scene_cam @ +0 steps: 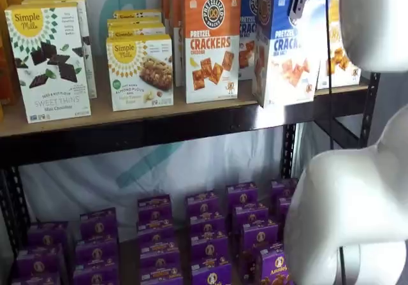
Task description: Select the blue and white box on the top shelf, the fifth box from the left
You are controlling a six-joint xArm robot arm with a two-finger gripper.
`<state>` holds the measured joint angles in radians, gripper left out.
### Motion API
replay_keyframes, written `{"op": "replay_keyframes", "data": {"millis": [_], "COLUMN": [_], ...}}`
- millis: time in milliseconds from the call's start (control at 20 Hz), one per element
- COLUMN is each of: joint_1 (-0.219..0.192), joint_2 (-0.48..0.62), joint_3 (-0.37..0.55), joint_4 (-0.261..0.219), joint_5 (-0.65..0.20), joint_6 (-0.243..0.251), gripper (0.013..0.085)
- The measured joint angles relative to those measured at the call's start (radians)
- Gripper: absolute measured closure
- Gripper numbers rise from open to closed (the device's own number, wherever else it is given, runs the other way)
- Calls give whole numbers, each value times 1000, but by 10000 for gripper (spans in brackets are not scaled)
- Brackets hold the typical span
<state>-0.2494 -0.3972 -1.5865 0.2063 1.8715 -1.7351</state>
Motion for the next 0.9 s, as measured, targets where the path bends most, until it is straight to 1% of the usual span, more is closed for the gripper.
{"op": "replay_keyframes", "data": {"millis": [150, 350, 550, 900], "joint_1": [2, 5, -10, -28], "joint_2": [-50, -136, -216, -297], "joint_3": [39, 124, 204, 285], "joint_4": [-8, -23, -17, -13], "joint_5": [24, 28, 38, 47], "joint_6": [1, -2, -13, -29], "gripper": [450, 450, 450, 450]}}
